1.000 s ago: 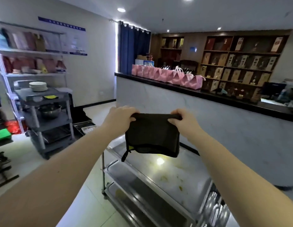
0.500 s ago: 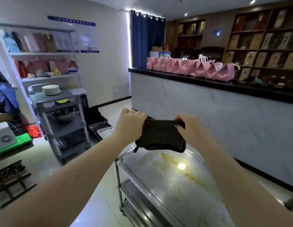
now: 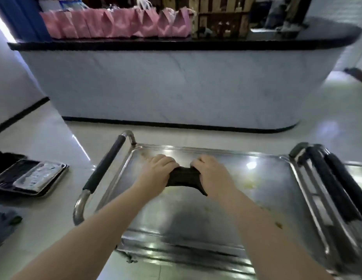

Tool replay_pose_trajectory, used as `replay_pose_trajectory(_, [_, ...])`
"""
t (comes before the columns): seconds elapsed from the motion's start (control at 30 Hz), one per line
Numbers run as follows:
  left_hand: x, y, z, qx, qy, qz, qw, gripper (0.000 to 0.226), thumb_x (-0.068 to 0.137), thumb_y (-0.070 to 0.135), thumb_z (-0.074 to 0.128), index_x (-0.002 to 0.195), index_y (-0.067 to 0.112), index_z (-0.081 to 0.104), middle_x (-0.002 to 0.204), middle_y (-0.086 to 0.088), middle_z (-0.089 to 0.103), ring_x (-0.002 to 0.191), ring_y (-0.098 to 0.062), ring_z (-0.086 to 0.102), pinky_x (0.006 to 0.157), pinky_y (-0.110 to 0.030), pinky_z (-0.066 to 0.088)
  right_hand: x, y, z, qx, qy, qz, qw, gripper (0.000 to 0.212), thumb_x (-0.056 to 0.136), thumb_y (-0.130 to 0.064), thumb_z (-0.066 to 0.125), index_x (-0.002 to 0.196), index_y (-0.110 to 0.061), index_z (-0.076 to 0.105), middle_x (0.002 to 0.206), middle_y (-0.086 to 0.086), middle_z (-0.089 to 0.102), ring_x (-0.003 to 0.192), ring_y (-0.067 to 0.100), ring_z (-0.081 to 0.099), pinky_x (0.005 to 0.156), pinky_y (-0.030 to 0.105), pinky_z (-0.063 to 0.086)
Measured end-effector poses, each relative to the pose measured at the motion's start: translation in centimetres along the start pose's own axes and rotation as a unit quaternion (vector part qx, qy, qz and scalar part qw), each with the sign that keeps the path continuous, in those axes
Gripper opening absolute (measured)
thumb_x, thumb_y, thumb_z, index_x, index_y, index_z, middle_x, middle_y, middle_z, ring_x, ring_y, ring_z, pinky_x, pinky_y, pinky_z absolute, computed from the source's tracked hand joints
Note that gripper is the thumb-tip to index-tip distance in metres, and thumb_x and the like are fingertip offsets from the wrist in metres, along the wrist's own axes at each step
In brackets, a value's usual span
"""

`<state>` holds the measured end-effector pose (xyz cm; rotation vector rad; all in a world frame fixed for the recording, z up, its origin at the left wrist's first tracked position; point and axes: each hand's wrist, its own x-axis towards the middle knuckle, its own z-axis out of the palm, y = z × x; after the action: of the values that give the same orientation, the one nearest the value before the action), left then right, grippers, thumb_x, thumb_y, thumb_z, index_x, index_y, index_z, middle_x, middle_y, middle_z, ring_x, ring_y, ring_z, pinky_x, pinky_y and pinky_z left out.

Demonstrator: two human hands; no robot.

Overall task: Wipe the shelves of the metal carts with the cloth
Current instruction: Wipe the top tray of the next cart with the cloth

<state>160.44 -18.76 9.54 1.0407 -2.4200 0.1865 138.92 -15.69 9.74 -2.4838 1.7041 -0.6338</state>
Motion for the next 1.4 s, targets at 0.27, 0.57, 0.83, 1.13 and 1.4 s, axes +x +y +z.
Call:
replay_pose_trajectory(0.27, [4.4,6.5,10.4,-0.237,-0.051,0.05,0.969,0.038,0.081,0.01,0.041,0.105,0.018,0.069,0.104,-0.003,0.068,0.091,-0.029,0.062,0.08,-0.038,0.052,-10.0,5.9,-0.6,0.083,0.047,0.245,0.965,0.032,0.085,-0.014,0.039,0.103,-0.009,0.064,0.099,0.002,0.058,0.097,0.022,0.049,0.087,0.034,0.042])
replay_pose_trajectory(0.57, [15.3,19.4,15.7,-0.332,-0.098,0.128,0.93,0.031,0.076,0.002,0.051,0.094,0.011,0.074,0.094,-0.006,0.07,0.084,-0.03,0.063,0.077,-0.037,0.052,-17.5,12.8,-6.4,-0.091,0.177,0.372,0.907,0.033,0.087,-0.016,0.043,0.105,-0.008,0.07,0.101,0.006,0.065,0.09,0.021,0.048,0.079,0.032,0.042])
replay_pose_trajectory(0.83, [7.2,19.9,24.1,-0.251,-0.22,0.139,0.932,0.034,0.078,0.014,0.054,0.106,0.02,0.073,0.108,-0.002,0.07,0.099,-0.028,0.064,0.101,-0.037,0.032,-25.6,13.5,3.9,-0.021,0.032,0.459,0.888,0.037,0.076,0.006,0.066,0.11,-0.008,0.071,0.109,0.013,0.059,0.094,0.034,0.054,0.079,0.049,0.053])
replay_pose_trajectory(1.13, [3.0,11.2,27.8,-0.065,-0.336,-0.109,0.933,0.055,0.101,0.032,0.03,0.154,0.025,0.021,0.162,-0.001,0.019,0.15,-0.027,0.003,0.115,-0.05,-0.013,-24.5,18.6,7.4,-0.012,-0.039,0.45,0.892,0.052,0.097,-0.027,0.04,0.149,-0.025,0.039,0.158,0.001,0.031,0.147,0.033,0.019,0.116,0.048,0.018])
replay_pose_trajectory(1.4, [4.2,8.4,30.7,0.017,-0.369,-0.174,0.913,0.057,0.099,0.05,0.023,0.151,0.048,0.001,0.163,0.01,-0.004,0.149,-0.028,-0.008,0.112,-0.067,-0.009,-24.4,24.2,10.1,-0.084,-0.176,0.399,0.896,0.059,0.097,-0.054,0.008,0.153,-0.037,0.004,0.164,-0.006,0.005,0.151,0.025,0.002,0.119,0.043,-0.005])
